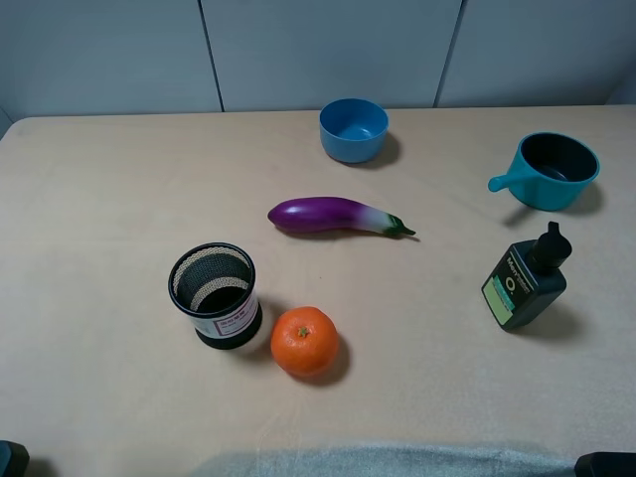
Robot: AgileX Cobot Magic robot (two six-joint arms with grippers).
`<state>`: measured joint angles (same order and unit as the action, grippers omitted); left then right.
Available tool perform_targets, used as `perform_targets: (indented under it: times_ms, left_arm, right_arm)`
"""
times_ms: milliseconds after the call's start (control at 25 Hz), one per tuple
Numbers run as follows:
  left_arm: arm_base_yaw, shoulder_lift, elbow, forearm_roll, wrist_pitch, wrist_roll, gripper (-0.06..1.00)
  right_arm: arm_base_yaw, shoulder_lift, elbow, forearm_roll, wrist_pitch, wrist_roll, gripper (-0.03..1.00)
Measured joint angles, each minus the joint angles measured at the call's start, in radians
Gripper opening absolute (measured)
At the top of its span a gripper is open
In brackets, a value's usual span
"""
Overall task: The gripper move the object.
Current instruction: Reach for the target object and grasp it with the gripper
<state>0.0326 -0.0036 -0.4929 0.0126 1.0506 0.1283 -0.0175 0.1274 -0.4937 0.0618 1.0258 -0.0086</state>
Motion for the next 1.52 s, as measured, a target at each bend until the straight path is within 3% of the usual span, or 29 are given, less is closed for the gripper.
perform_targets:
  times_ms: [520, 960, 1520]
  left_arm:
    - [0.0, 0.0, 0.0, 0.0, 0.0, 0.0, 0.99]
    - [0.0, 0.0, 0.0, 0.0, 0.0, 0.0, 0.99]
    - [0.0, 0.0, 0.0, 0.0, 0.0, 0.001, 0.99]
  right_arm:
    - [0.0, 0.433, -0.163, 0.045, 0.004, 0.0, 0.69]
    - [0.0, 0.768, -0.295, 0.052, 0.079, -0.012, 0.69]
    - [0.0, 0.987, -0.336, 0.084, 0.074, -0.089, 0.69]
